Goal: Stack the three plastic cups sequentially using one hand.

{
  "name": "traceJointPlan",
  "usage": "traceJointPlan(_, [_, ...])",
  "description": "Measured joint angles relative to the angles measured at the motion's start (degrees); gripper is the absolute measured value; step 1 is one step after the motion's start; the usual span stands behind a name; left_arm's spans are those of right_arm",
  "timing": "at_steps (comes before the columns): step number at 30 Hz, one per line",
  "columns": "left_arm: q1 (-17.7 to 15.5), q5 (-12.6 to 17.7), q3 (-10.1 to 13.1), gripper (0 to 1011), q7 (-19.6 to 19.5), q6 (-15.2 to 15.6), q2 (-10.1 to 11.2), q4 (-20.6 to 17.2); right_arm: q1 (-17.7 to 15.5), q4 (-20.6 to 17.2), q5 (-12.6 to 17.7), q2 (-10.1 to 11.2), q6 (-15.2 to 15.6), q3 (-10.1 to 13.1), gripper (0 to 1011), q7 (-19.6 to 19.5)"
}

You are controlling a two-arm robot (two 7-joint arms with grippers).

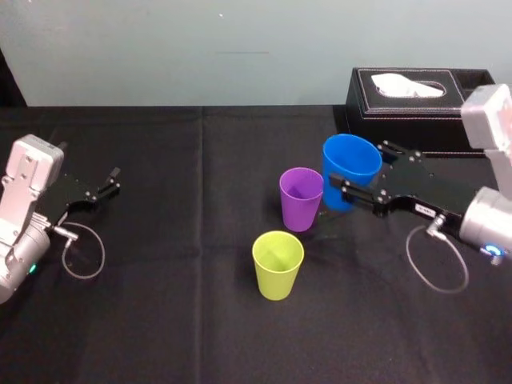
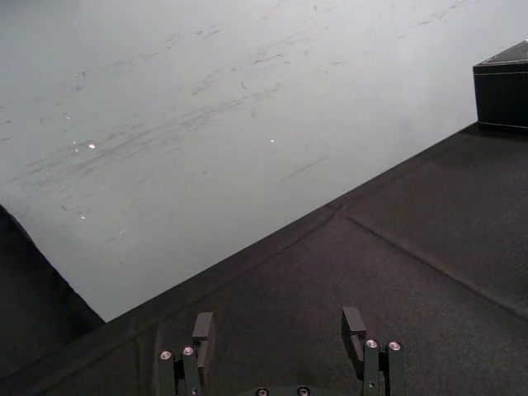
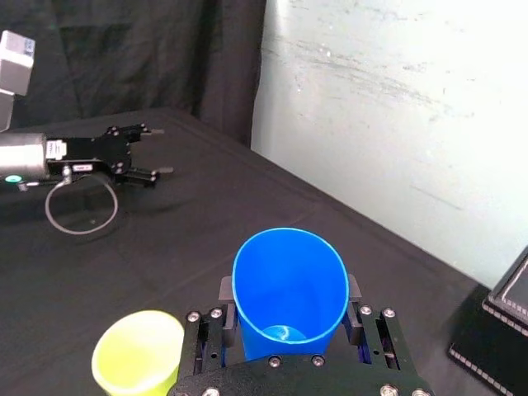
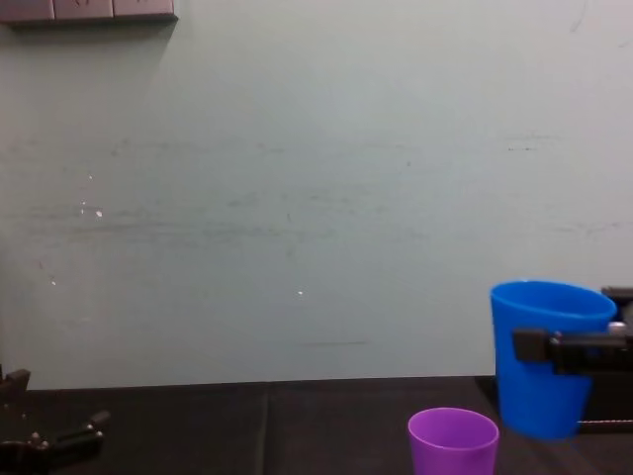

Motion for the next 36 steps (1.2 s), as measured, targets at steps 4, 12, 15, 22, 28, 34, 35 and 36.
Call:
traceJointPlan(4, [0.0, 0.0, 0.0, 1011, 0.0, 0.0, 0.0, 0.0, 3.8, 1.9, -1.2, -1.3, 1.0, -2.0, 724, -0.1])
traceJointPlan(12, [0.0, 0.0, 0.0, 1011, 0.0, 0.0, 0.0, 0.0, 9.7, 6.4, -4.0, -4.1, 2.2, -6.0, 726, 0.0])
traceJointPlan(15, [0.0, 0.0, 0.0, 1011, 0.0, 0.0, 0.0, 0.0, 10.7, 7.5, -4.6, -4.8, 2.2, -6.8, 726, 0.0])
traceJointPlan(22, [0.0, 0.0, 0.0, 1011, 0.0, 0.0, 0.0, 0.0, 13.0, 10.6, -6.2, -6.6, 2.4, -8.9, 726, 0.6])
traceJointPlan(28, [0.0, 0.0, 0.0, 1011, 0.0, 0.0, 0.0, 0.0, 13.7, 11.9, -6.8, -7.3, 2.4, -9.6, 724, 0.8])
traceJointPlan(34, [0.0, 0.0, 0.0, 1011, 0.0, 0.0, 0.0, 0.0, 14.2, 13.3, -7.4, -8.0, 1.9, -9.9, 724, 0.9])
traceJointPlan(35, [0.0, 0.0, 0.0, 1011, 0.0, 0.0, 0.0, 0.0, 14.3, 13.4, -7.4, -8.1, 1.8, -10.0, 724, 0.9])
traceJointPlan(36, [0.0, 0.0, 0.0, 1011, 0.0, 0.0, 0.0, 0.0, 14.4, 13.9, -7.6, -8.2, 1.6, -10.0, 724, 0.9])
